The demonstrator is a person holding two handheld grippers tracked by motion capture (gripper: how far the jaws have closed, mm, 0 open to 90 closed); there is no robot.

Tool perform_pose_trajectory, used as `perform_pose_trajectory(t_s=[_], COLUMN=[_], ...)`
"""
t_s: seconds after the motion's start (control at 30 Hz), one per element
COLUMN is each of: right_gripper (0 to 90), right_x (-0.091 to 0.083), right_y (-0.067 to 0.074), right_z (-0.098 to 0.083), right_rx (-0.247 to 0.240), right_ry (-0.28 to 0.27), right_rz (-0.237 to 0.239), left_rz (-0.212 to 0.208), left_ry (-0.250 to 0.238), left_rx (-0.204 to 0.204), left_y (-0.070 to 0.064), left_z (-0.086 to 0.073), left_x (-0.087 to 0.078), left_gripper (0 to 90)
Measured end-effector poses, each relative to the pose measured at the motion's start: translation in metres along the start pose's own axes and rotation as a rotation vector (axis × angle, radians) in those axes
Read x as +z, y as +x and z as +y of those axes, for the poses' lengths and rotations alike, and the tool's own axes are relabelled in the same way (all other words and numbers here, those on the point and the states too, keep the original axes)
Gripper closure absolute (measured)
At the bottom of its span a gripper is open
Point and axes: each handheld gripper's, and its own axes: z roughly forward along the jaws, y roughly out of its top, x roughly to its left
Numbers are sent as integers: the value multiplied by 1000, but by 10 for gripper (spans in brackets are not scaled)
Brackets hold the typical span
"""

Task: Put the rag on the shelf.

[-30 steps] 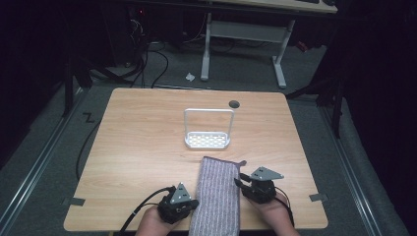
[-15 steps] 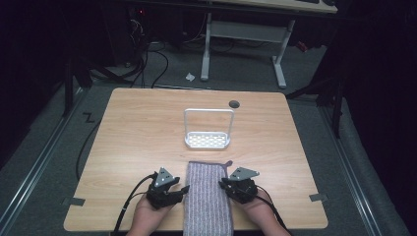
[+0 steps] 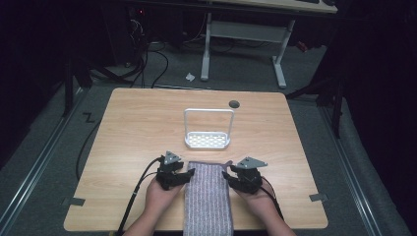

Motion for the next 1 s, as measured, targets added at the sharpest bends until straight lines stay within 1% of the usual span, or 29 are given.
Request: perform_pose_trajectory(t_s=[0.03,0.1,0.13,0.2,0.23,0.27,0.3,0.33,0.37,0.4,0.47,0.5,0.53,0.57,0.63,0.67,0.7,0.73,0.8,0.87,0.9,0.97,1.0], right_gripper=[580,567,529,481,472,472,463,463,491,508,553,553,602,623,663,663,701,721,766,777,797,807,808], right_x=[8,17,25,28,29,29,31,31,32,32,33,33,33,33,33,33,33,33,33,33,33,33,31], right_y=[-3,-6,-7,-7,-6,-6,-2,-2,0,0,2,2,3,4,6,6,7,7,8,8,8,9,9], right_z=[3,6,6,6,7,7,8,8,8,8,8,8,8,8,8,8,8,8,8,8,7,7,7], right_rx=[17,34,56,65,68,68,50,50,39,37,32,32,32,29,22,22,24,19,20,17,14,10,7], right_ry=[-2,20,42,42,40,40,47,47,49,45,38,38,37,38,39,39,40,38,34,36,35,28,17], right_rz=[2,-19,-9,2,9,9,-9,-9,-27,-32,-32,-32,-31,-29,-27,-27,-19,-16,-3,-1,6,8,8], left_rz=[-1,-5,-9,-3,3,3,13,13,7,5,5,5,5,6,-13,-13,-14,-11,-10,-13,-12,-14,-17], left_ry=[-2,-3,-3,-6,-6,-6,-4,-4,-6,-6,-6,-6,-6,-6,0,0,4,4,5,6,5,-8,-26], left_rx=[-12,-38,-38,-24,-12,-12,-3,-3,-14,-15,-23,-23,-32,-33,-44,-44,-39,-39,-29,-28,-23,-22,-26], left_y=[1,2,0,-3,-5,-5,-6,-6,-6,-5,-5,-5,-4,-5,-7,-7,-10,-12,-12,-12,-13,-12,-12], left_z=[1,1,1,0,0,0,-1,-1,-1,-1,0,0,-1,-1,-1,-1,-1,-2,-2,-2,-3,-3,-3], left_x=[0,1,1,2,2,2,2,2,3,3,3,3,3,3,4,4,4,5,5,5,5,3,1], left_gripper=[462,467,475,484,499,537,556,568,595,614,658,675,697,709,731,733,741,753,790,831,842,853,855])
